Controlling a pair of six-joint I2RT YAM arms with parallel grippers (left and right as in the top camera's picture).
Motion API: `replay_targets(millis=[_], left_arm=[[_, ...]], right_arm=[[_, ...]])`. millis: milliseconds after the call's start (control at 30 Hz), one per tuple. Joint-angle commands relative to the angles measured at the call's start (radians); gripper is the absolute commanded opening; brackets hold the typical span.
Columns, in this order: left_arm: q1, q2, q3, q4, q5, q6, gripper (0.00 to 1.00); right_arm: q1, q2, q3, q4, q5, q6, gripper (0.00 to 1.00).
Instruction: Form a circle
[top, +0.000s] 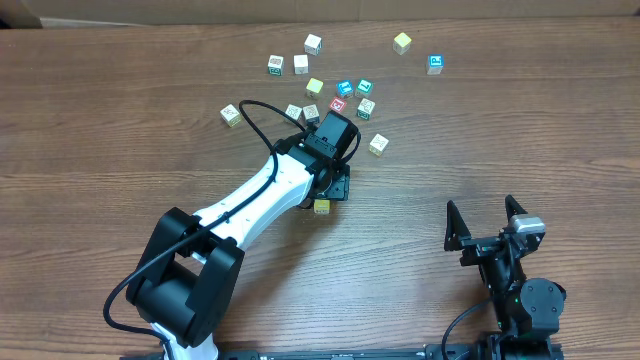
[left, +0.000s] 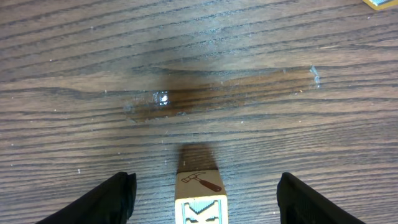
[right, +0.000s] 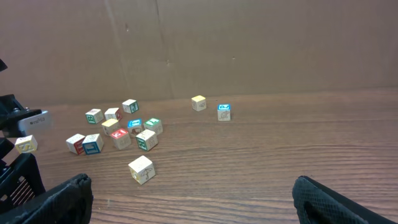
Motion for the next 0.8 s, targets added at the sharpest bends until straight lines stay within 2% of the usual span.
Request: replay_targets(millis=[0, 767], left_arm=[[0.000, 0.010, 0.002, -0.006, 0.021, 0.000, 0.67], [-0.011, 0.012, -0.024, 0.028, 0.015, -0.003, 0.65]], right_arm=[[0.005, 0.001, -0.010, 0.002, -0.002, 0.006, 1.00], [0.005, 0.001, -0.010, 0.003, -0.002, 0.006, 1.00]])
